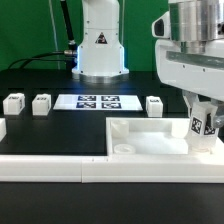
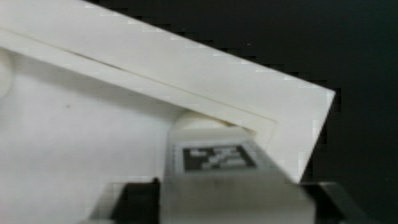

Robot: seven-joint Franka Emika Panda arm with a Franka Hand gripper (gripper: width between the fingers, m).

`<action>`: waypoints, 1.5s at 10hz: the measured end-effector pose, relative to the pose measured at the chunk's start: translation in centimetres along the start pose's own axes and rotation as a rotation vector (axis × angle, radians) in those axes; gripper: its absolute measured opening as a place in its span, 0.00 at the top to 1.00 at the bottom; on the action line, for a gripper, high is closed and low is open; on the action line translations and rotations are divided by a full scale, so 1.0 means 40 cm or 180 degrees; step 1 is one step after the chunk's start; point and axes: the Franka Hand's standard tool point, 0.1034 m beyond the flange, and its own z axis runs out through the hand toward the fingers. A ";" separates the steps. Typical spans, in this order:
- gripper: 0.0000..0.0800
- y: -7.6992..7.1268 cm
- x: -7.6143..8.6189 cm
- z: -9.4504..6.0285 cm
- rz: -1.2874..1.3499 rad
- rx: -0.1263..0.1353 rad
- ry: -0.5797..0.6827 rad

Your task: Assemble square table

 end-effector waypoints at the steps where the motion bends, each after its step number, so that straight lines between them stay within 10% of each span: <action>1: 0.42 0.001 0.000 0.001 -0.0148 -0.0002 0.0000; 3: 0.20 -0.009 0.003 0.006 -0.1324 0.0004 0.0083; 13: 0.21 -0.011 0.009 -0.001 -0.4233 -0.0151 0.0165; 15: 0.63 -0.011 0.010 -0.002 -0.3933 -0.0129 0.0162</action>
Offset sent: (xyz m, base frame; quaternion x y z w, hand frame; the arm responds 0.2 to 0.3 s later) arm 0.0080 0.0035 0.0030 -0.0038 0.0544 -0.4126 0.9093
